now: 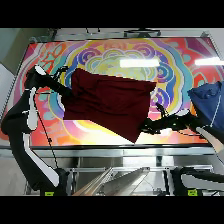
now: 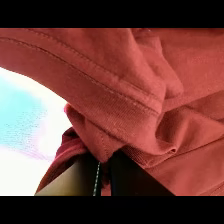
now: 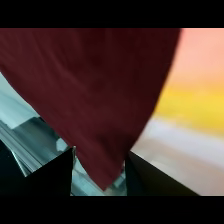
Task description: Fold the shirts.
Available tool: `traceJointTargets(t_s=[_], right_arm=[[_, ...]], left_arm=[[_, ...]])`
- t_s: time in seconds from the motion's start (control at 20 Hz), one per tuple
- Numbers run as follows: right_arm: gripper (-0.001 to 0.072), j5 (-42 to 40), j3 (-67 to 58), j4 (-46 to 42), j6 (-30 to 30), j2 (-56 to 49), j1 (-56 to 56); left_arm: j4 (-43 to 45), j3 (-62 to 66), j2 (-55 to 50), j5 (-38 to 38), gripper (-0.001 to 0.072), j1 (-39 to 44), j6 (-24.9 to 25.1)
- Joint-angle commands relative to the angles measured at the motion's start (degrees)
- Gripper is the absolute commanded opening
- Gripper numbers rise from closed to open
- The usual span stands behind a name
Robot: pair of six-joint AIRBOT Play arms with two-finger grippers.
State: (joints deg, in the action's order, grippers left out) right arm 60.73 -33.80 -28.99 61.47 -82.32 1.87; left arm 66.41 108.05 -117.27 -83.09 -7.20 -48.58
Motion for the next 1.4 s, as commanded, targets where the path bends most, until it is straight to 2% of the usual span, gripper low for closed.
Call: traceJointTargets(t_s=[0.0, 0.05, 0.1, 0.2, 0.25, 0.35, 0.4, 0.55, 0.75, 0.9, 1.0, 1.1, 1.15, 1.25, 1.35], right_arm=[[0.0379, -3.54, 0.04, 3.76, 0.24, -2.32, 4.00], [0.0378, -3.48, 0.04, 5.33, 0.22, -2.60, 5.14], [0.0326, -3.48, 0.04, 7.06, 0.17, -2.78, 6.67], [0.0092, -3.50, -0.09, 9.88, -0.72, -2.78, 9.46], [0.0020, -3.48, -0.11, 11.34, -2.14, -2.64, 10.25], [0.0019, -2.89, -0.39, 12.22, -3.93, -1.01, 10.25], [0.0019, -1.75, -0.98, 12.11, -4.59, 0.74, 9.60], [0.0019, 4.81, -4.66, 12.13, -4.50, 11.37, 3.06], [0.0019, 11.52, -17.68, 13.09, -3.65, 31.08, -14.14], [0.0020, 11.69, -32.06, 17.14, -6.19, 43.21, -26.62], [0.0020, 11.13, -39.26, 21.20, -6.23, 48.68, -32.81], [0.0019, 9.09, -44.94, 22.38, -6.23, 52.19, -37.00], [0.0019, 7.43, -47.28, 22.40, -6.23, 53.20, -37.55], [0.0020, 6.62, -50.64, 22.40, -6.23, 54.21, -37.48], [0.0019, 7.02, -51.10, 21.40, -6.21, 54.21, -37.48]], left_arm=[[-0.13, 0.07, 1.16, -0.28, 0.0022, 0.13, -0.39], [-0.20, 0.07, 1.86, -0.35, 0.0023, 0.13, -0.39], [-0.37, 0.07, 2.67, -0.35, 0.0024, 0.11, -0.39], [-0.59, 0.07, 4.02, -0.48, 0.0025, -0.02, -0.55], [-0.63, 0.07, 4.61, -0.83, 0.0025, -0.17, -0.96], [-2.25, 0.07, 5.75, -2.32, 0.0025, -0.92, -2.51], [-5.95, 0.07, 6.49, -4.39, 0.0025, -1.92, -2.84], [-25.07, 0.04, 9.55, -11.58, 0.0024, -7.28, -4.57], [-63.80, -0.94, 17.90, -21.20, 0.0023, -15.91, -6.91], [-99.91, -7.96, 28.92, -23.26, 0.0023, -19.39, 0.26], [-117.15, -11.93, 36.89, -23.23, 0.0023, -20.72, 1.38], [-123.71, -13.55, 43.50, -23.19, 0.0022, -22.14, -0.48], [-124.02, -13.49, 46.14, -23.12, 0.0021, -22.80, -1.33], [-122.22, -13.51, 50.97, -22.27, 0.0021, -23.93, -3.26], [-114.71, -13.51, 54.31, -19.82, 0.0022, -25.79, -4.20]])
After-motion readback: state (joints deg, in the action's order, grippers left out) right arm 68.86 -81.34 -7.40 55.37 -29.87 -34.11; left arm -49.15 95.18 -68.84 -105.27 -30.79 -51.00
